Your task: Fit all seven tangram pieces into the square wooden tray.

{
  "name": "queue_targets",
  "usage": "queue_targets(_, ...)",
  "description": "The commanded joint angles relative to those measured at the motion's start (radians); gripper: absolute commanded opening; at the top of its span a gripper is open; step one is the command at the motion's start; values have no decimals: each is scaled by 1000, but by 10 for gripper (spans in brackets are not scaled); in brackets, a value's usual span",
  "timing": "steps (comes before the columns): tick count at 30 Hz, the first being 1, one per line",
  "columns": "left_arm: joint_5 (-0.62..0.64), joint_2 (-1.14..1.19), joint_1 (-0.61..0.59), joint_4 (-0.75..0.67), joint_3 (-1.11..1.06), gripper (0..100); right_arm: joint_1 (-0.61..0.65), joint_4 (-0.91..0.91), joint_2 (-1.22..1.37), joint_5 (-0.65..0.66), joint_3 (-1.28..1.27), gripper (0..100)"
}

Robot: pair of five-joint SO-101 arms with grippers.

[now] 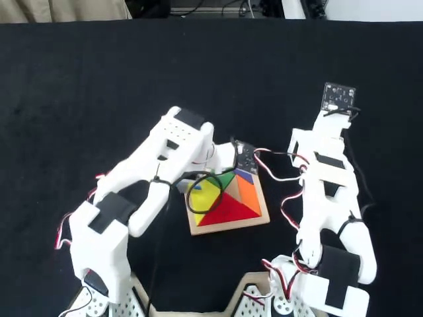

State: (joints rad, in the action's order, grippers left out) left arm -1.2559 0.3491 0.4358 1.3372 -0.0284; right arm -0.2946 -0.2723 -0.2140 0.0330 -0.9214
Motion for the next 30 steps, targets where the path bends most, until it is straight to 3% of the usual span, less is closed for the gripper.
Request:
queue_targets(1,-54,20,21,37,110,177,-32,23,-42,-8,28,11)
queue_targets(10,-51,80,61,25,186,183,-75,52,-41,-46,22,11)
queue_targets(16,35,78,54,49,231,286,-75,51,-41,-48,22,11)
queue_targets(25,44,-58,-99,377,371,270,-75,52,-41,-48,22,11)
queue_targets(30,103,-198,-133,391,263,214,-75,52,-41,-49,22,11)
